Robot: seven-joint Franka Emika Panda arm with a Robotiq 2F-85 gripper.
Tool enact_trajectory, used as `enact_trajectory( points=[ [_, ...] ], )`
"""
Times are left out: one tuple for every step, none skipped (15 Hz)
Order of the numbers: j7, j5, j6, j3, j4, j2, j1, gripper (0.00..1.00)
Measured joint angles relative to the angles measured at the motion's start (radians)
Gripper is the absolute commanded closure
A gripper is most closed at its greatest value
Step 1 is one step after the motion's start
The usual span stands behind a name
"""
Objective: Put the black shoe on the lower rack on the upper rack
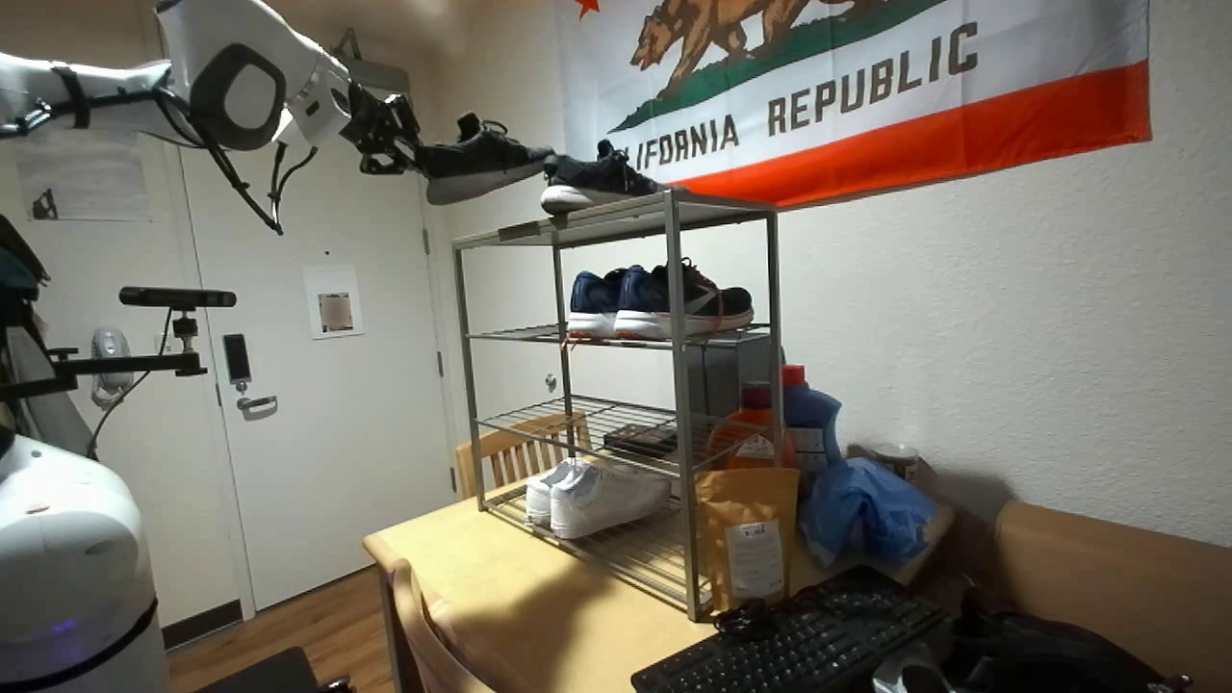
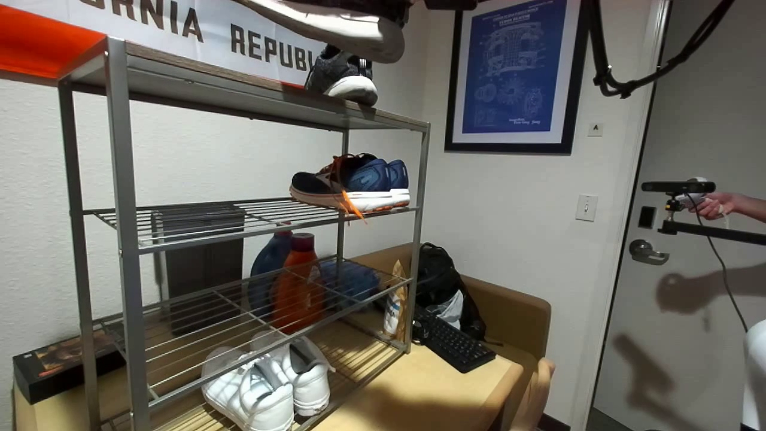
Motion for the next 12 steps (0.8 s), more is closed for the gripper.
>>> enact_trajectory(
  points=[
    [0.000, 0.001, -0.013, -0.010, 0.009, 0.005, 0.000, 0.94],
    [0.000, 0.001, -0.026, -0.018, 0.017, 0.010, 0.000, 0.94],
    [0.000, 0.001, -0.038, -0.024, 0.027, 0.018, 0.000, 0.94],
    [0.000, 0.001, -0.051, -0.029, 0.037, 0.028, 0.000, 0.94],
    [0.000, 0.001, -0.063, -0.031, 0.048, 0.039, -0.001, 0.94],
    [0.000, 0.001, -0.075, -0.031, 0.060, 0.054, -0.001, 0.94],
    [0.001, 0.001, -0.087, -0.031, 0.072, 0.070, -0.001, 0.94],
    [0.001, 0.001, -0.100, -0.030, 0.087, 0.088, -0.001, 0.94],
    [0.002, 0.001, -0.109, -0.029, 0.102, 0.108, -0.001, 0.94],
    [0.003, 0.001, -0.119, -0.029, 0.118, 0.128, -0.001, 0.94],
    [0.004, 0.001, -0.128, -0.029, 0.136, 0.146, -0.001, 0.94],
    [0.005, 0.001, -0.136, -0.029, 0.154, 0.163, -0.001, 0.94]
  ],
)
